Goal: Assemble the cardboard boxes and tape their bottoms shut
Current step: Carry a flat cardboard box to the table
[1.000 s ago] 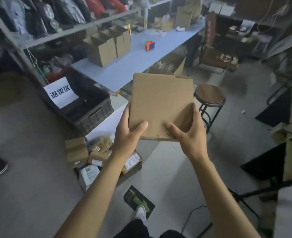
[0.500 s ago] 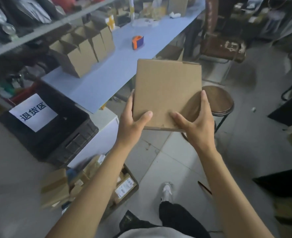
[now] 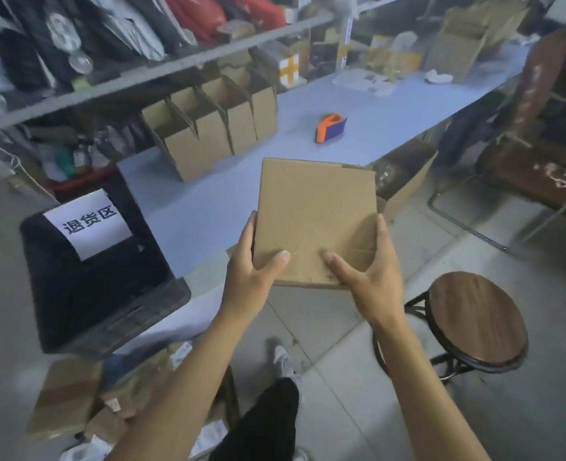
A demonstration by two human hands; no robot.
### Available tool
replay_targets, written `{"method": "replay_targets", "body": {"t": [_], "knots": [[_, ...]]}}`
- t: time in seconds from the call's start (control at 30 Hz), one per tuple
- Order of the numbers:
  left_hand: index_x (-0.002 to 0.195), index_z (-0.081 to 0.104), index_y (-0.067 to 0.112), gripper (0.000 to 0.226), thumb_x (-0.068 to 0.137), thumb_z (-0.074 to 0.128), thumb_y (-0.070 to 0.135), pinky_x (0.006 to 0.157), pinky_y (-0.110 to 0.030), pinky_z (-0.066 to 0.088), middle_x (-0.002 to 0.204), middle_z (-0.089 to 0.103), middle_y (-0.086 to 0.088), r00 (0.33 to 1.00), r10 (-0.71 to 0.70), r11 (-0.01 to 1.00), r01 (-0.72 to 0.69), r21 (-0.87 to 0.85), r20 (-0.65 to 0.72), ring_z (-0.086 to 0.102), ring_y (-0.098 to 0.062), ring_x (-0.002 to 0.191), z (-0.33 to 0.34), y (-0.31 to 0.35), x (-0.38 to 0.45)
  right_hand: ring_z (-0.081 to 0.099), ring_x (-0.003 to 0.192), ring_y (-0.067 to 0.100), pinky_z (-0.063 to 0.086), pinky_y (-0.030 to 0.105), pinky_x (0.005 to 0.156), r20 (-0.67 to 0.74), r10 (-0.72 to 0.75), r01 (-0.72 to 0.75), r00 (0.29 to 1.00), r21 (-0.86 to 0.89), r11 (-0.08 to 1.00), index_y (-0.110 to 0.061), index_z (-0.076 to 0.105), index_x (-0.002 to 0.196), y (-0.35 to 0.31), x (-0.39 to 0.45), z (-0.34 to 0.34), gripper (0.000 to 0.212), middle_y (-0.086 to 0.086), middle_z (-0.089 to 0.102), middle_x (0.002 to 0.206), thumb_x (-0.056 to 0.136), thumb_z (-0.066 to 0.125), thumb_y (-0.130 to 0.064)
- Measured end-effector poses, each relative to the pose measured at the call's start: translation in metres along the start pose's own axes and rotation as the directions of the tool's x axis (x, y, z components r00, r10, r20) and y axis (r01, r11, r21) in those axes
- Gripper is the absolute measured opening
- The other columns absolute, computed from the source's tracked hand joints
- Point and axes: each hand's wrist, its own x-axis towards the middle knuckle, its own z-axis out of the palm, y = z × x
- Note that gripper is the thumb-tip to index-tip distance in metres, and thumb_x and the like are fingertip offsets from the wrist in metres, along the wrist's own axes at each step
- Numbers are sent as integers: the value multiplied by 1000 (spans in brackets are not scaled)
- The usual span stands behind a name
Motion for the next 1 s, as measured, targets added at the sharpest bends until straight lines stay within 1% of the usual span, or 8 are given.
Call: {"method": "replay_targets", "body": {"t": [0.1, 0.17, 0.23, 0.3, 0.6, 0.77, 0.87, 1.0], "knots": [[147, 34, 34, 75, 80, 67, 32, 106, -44, 45, 142, 51, 13, 998, -12, 1000, 11, -6, -69, 51, -7, 128, 6, -13, 57, 24, 126, -26, 21, -6, 95, 47, -50, 50, 998, 4, 999, -30, 19, 153, 7, 68, 19, 108, -38, 27, 141, 68, 75, -65], [146, 36, 35, 74, 79, 67, 32, 104, -43, 47, 139, 53, 13, 993, -17, 1000, 15, -18, -114, 53, -6, 125, 7, -19, 97, 30, 121, -27, 28, -4, 92, 87, -87, 87, 992, 10, 996, -47, 24, 146, 6, 111, 33, 94, -52, 30, 129, 69, 76, -63], [146, 36, 33, 74, 79, 67, 32, 102, -41, 49, 137, 56, 12, 989, -37, 999, 34, -28, -146, 55, -5, 121, 9, -22, 137, 43, 121, -13, 40, 12, 95, 133, -90, 90, 987, 10, 996, -54, 30, 136, 5, 156, 45, 81, -40, 44, 127, 71, 78, -57], [146, 37, 32, 75, 78, 68, 33, 100, -40, 50, 135, 57, 13, 985, -58, 998, 53, -31, -163, 56, -3, 120, 13, -23, 172, 50, 121, 0, 47, 30, 99, 165, -69, 69, 984, 3, 998, -40, 36, 138, 7, 196, 53, 81, -21, 52, 131, 71, 80, -53], [148, 35, 28, 78, 78, 69, 34, 100, -34, 49, 137, 55, 11, 947, -163, 987, 155, -52, -277, 55, -5, 121, 32, -50, 312, 56, 113, 7, 50, 37, 95, 332, -55, 71, 942, -37, 997, -31, 43, 133, 36, 362, 98, 75, -11, 57, 124, 71, 81, -47], [147, 37, 24, 77, 78, 71, 29, 99, -31, 49, 137, 53, 13, 893, -262, 965, 247, -90, -365, 54, -3, 122, 51, -96, 371, 41, 121, -7, 36, 17, 98, 486, -7, 65, 874, -103, 992, -23, 26, 151, 84, 443, 131, 100, -15, 43, 142, 70, 82, -46], [147, 37, 22, 77, 80, 76, 21, 102, -38, 48, 138, 53, 9, 860, -335, 942, 312, -124, -385, 54, -8, 123, 67, -121, 415, 39, 107, -29, 33, -4, 82, 570, 5, 35, 822, -59, 998, -25, 29, 147, 109, 500, 146, 95, -48, 39, 122, 71, 83, -39], [128, 39, 55, 72, 69, 77, 41, 88, -17, 48, 120, 53, 42, 800, -447, 894, 420, -158, -400, 53, 13, 113, 82, -142, 454, 41, 109, -27, 37, -4, 77, 678, 68, -29, 732, -69, 997, -43, 26, 144, 130, 556, 160, 93, -59, 36, 113, 69, 81, -39]]}}
